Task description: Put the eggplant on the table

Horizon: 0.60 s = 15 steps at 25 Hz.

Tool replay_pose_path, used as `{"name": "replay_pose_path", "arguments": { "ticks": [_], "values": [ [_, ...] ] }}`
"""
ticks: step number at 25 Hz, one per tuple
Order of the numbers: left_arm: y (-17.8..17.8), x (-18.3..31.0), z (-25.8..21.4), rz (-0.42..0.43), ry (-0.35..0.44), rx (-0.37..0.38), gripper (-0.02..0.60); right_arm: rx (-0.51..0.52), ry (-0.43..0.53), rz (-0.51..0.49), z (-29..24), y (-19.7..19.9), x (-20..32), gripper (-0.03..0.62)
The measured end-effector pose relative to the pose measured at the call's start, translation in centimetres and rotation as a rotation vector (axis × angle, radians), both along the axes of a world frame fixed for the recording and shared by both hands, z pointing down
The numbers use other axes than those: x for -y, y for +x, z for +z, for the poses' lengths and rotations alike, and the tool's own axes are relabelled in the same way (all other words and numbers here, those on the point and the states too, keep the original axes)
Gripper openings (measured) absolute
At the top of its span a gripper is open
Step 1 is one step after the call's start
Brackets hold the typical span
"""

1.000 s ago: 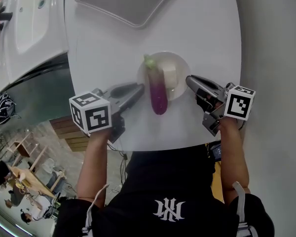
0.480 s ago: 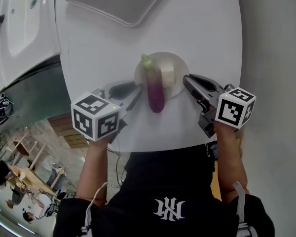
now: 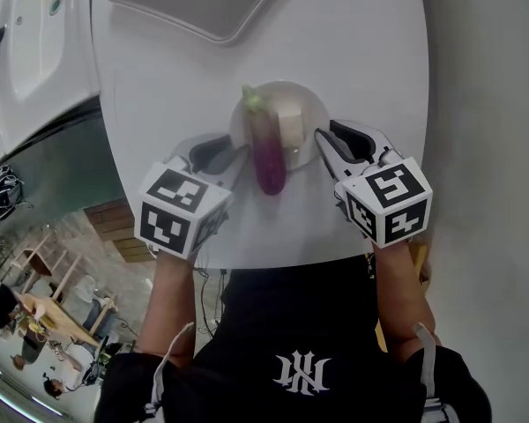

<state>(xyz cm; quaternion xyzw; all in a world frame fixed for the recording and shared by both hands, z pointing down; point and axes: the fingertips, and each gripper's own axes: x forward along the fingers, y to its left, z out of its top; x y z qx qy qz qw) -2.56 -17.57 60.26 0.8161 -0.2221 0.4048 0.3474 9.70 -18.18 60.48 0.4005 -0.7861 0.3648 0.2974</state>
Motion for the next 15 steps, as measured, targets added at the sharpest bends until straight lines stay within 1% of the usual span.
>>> {"name": "replay_pose_path", "arguments": {
  "ticks": [4,6,8,9,10,11,12,13,14,15],
  "values": [
    [0.2,-0.2,1.0,-0.026,0.019,0.009,0.099,-0.149,0.092,-0.095,0.5,0.2,-0.5,0.092],
    [0.3,0.4,1.1,-0.040,0.040,0.005,0.103,-0.224,0.147,-0.149,0.6,0.2,-0.2,0.100],
    [0.3,0.8,1.6,-0.059,0.075,-0.011,0.106,-0.261,0.200,-0.181,1.1,0.2,0.1,0.098],
    [0.2,0.5,1.8,-0.072,0.090,-0.029,0.105,-0.255,0.220,-0.191,1.3,0.0,-0.1,0.098],
    [-0.2,0.0,1.7,-0.089,0.109,-0.058,0.105,-0.221,0.241,-0.194,1.0,-0.3,-0.8,0.100],
    [-0.7,-0.6,1.1,-0.114,0.137,-0.102,0.104,-0.152,0.269,-0.183,-0.2,-0.8,-1.6,0.100],
    [-1.4,-0.9,-0.1,-0.150,0.175,-0.166,0.103,-0.057,0.310,-0.158,-2.5,-1.3,-2.2,0.100],
    [-2.1,-0.8,-1.7,-0.191,0.223,-0.250,0.092,0.042,0.370,-0.128,-5.5,-1.6,-2.4,0.088],
    [-2.9,-0.3,-3.6,-0.225,0.279,-0.344,0.062,0.125,0.443,-0.107,-9.0,-1.8,-2.4,0.055],
    [-3.5,-0.2,-5.5,-0.240,0.330,-0.430,0.019,0.186,0.517,-0.103,-12.4,-2.0,-2.7,0.026]
  ]
}}
